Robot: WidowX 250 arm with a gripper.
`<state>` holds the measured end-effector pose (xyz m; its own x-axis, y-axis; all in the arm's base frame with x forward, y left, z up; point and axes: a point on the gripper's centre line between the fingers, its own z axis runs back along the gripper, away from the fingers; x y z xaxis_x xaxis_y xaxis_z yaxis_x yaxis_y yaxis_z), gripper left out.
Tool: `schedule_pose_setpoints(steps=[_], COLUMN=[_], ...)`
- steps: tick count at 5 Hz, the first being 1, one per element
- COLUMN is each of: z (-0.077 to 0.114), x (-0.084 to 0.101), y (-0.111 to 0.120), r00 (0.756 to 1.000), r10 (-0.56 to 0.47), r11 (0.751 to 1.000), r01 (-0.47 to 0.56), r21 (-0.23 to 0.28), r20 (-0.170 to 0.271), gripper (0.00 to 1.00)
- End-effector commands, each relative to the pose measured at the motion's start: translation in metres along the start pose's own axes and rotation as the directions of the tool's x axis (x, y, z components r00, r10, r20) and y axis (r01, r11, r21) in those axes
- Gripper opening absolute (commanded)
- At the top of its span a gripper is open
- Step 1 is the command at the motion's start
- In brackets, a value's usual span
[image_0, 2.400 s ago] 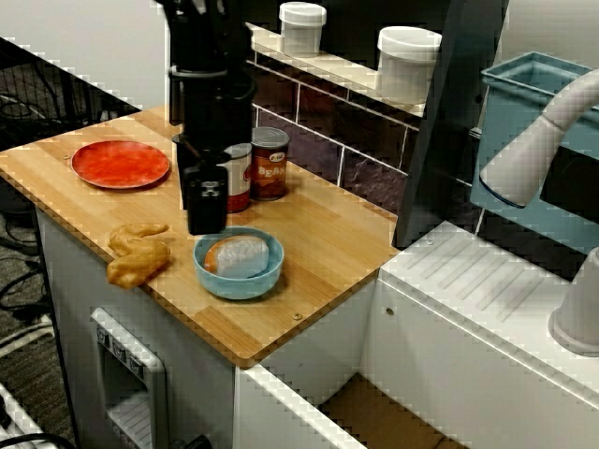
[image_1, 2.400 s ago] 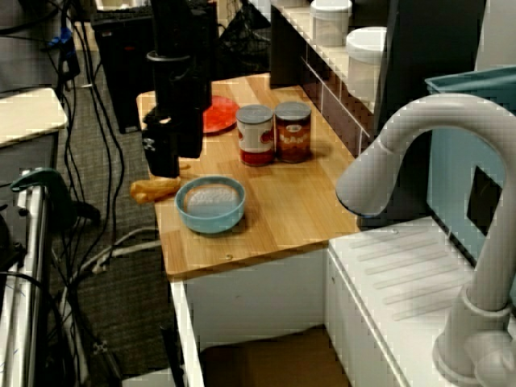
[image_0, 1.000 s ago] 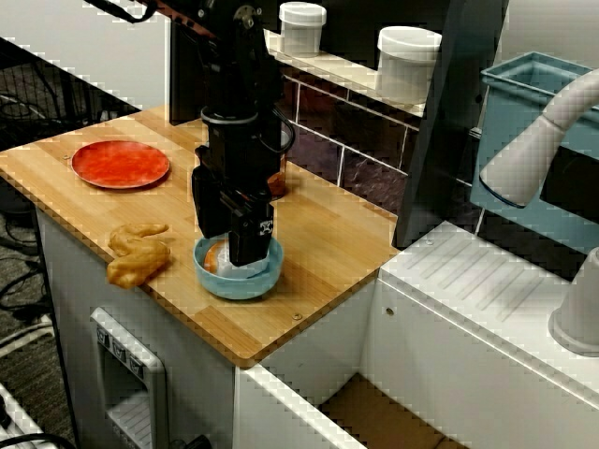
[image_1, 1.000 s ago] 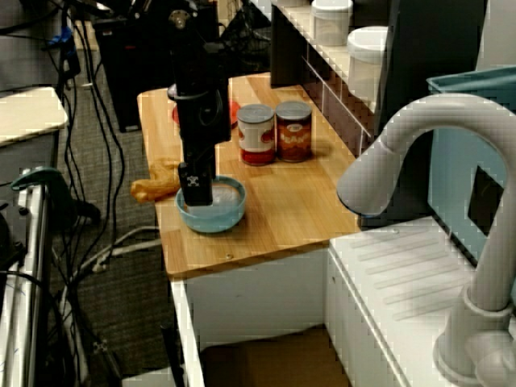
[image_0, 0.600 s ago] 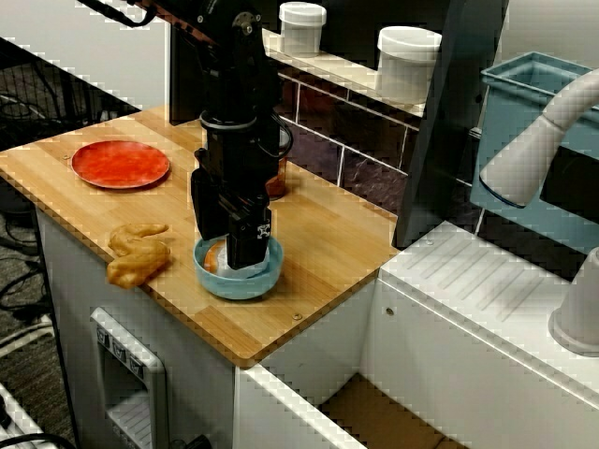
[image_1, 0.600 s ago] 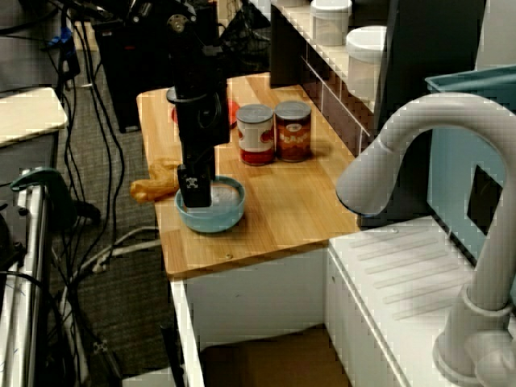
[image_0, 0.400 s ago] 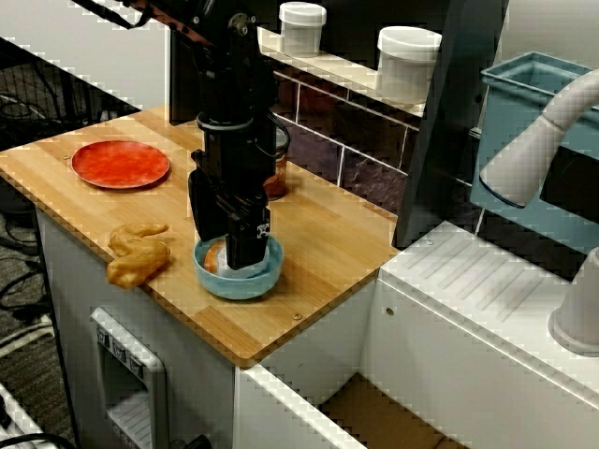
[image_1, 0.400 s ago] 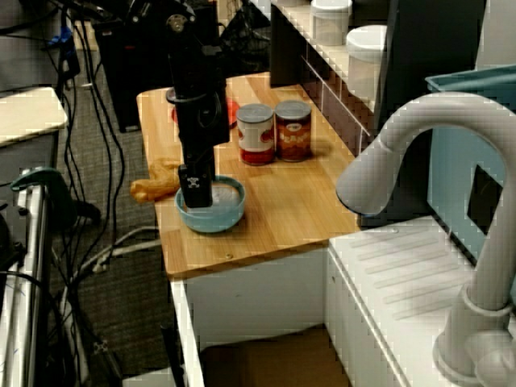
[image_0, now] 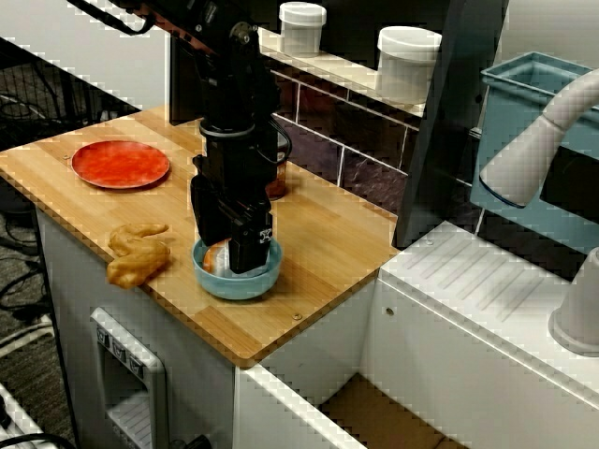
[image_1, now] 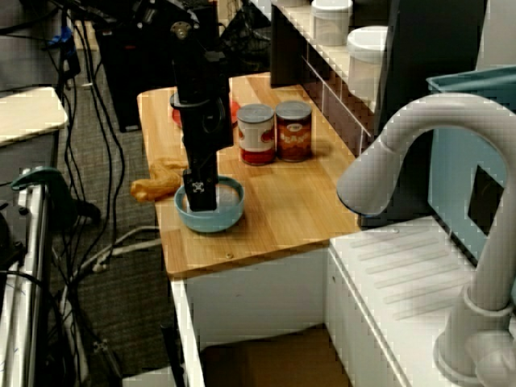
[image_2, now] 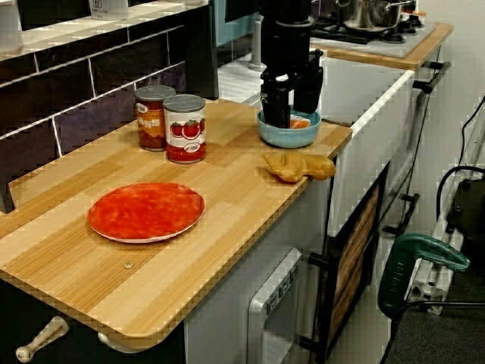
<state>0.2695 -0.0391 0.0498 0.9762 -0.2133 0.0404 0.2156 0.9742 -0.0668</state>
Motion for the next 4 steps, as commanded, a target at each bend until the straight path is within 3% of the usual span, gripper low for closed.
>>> schedule_pose_setpoints(steps=[1, 2, 3, 4], z=[-0.0064, -0.0118, -0.0141, -0.0104], x=[0.0074, 0.0092, 0.01, 0.0107], y=[0.0055, 0.0055, 0.0063, 0.0065], r00=[1.0, 1.0, 1.0, 1.0], r10=[-0.001, 0.004, 0.002, -0.003], r11=[1.0, 0.999, 0.999, 1.0], r01=[0.0, -0.004, -0.003, 0.003], r21=[0.026, 0.035, 0.039, 0.029], r20=[0.018, 0.011, 0.014, 0.012], gripper=[1.0, 1.0, 0.0, 0.0])
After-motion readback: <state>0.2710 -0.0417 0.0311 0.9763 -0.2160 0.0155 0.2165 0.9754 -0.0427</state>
